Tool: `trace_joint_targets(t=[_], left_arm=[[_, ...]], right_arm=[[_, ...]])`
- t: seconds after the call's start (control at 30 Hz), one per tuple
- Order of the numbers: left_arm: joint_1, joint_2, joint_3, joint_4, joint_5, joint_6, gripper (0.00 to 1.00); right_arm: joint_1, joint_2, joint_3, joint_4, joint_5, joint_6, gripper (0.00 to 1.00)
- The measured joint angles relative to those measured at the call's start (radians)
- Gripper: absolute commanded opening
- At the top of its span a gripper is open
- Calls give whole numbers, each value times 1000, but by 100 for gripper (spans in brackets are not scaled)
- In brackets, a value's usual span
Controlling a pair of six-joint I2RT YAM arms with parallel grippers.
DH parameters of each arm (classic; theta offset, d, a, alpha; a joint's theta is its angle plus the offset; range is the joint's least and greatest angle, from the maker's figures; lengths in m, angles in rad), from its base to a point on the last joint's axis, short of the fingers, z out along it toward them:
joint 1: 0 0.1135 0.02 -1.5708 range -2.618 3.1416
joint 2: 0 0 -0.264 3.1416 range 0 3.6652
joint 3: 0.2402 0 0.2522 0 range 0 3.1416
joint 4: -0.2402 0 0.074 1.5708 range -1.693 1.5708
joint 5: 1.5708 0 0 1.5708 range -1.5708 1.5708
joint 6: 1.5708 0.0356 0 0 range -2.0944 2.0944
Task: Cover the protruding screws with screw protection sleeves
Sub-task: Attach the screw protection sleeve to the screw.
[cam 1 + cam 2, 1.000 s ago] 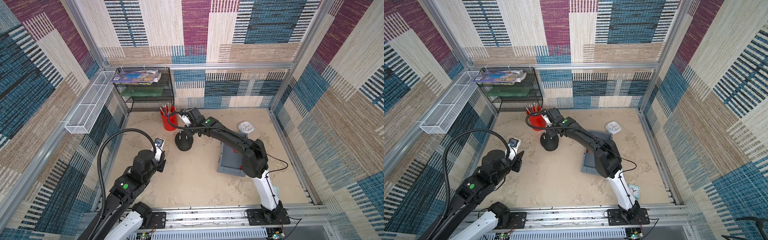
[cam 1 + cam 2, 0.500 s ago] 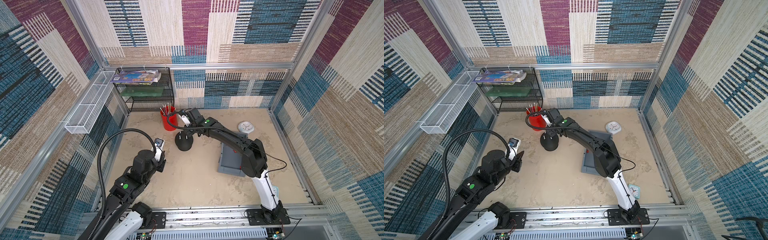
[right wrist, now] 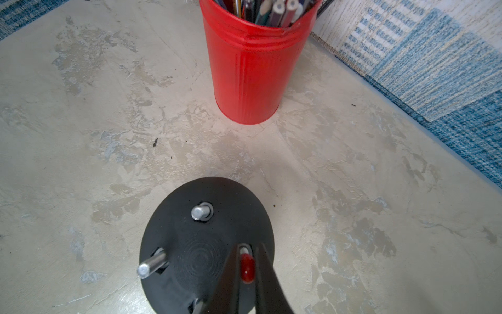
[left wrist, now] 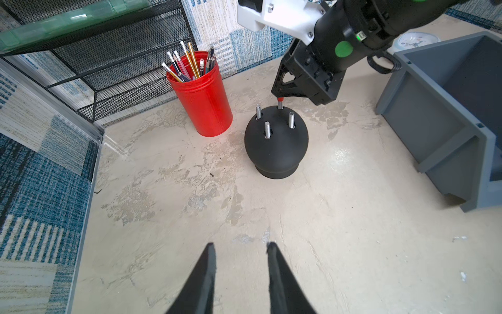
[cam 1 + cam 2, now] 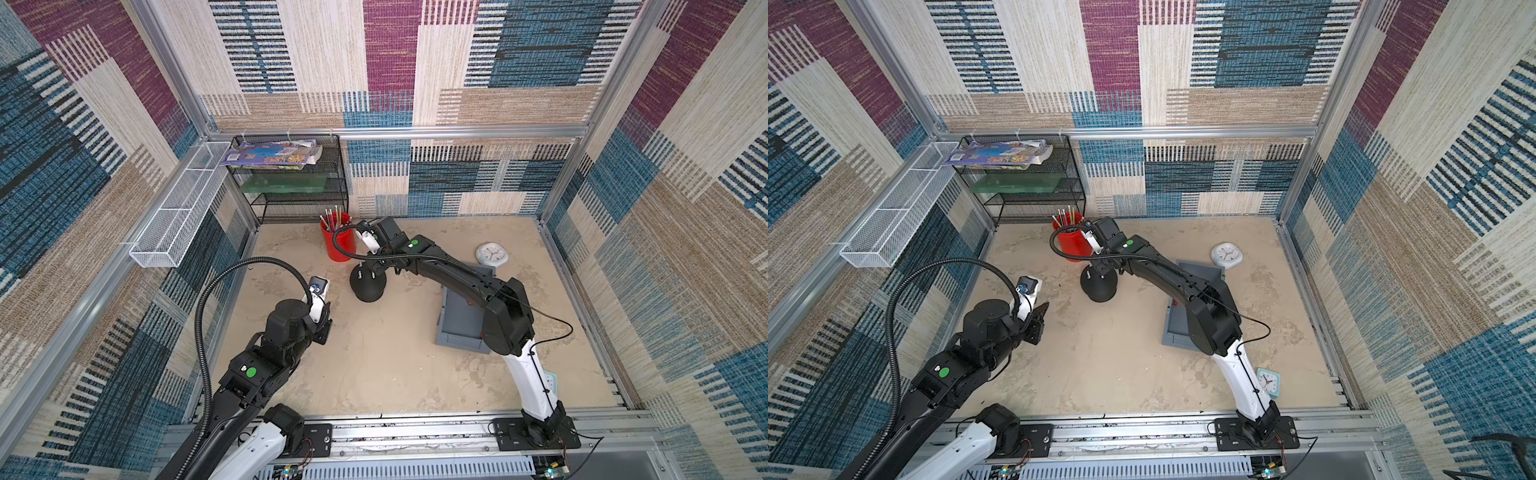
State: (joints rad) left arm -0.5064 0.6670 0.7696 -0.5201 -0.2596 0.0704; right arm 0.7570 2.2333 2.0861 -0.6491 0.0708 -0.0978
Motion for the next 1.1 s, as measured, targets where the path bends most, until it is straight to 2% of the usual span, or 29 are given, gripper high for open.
trace_joint_targets(t=[0.07,0.17,0.27,0.43,0.53,0.63,0.73,1.1], left_arm=[[0,0,0,0,0,0,32],[0,0,0,0,0,0,32],[1,-1,0,0,0,0,32],[2,0,0,0,0,0,32],[4,0,0,0,0,0,32],[7,0,0,0,0,0,32],[7,0,0,0,0,0,32],[9,0,0,0,1,0,32]], right_arm=[[1,0,0,0,0,0,20],[2,0,0,0,0,0,32],[2,0,0,0,-1,0,37],[-4,-12,0,3,-28,6,38],[-9,-28,-1,11,-40,16,34],[-25,-48,-26,38,-64,31,18],[-41,-53,-53,54,-88,51,12],[-39,-55,-96,70,-130,64,11]])
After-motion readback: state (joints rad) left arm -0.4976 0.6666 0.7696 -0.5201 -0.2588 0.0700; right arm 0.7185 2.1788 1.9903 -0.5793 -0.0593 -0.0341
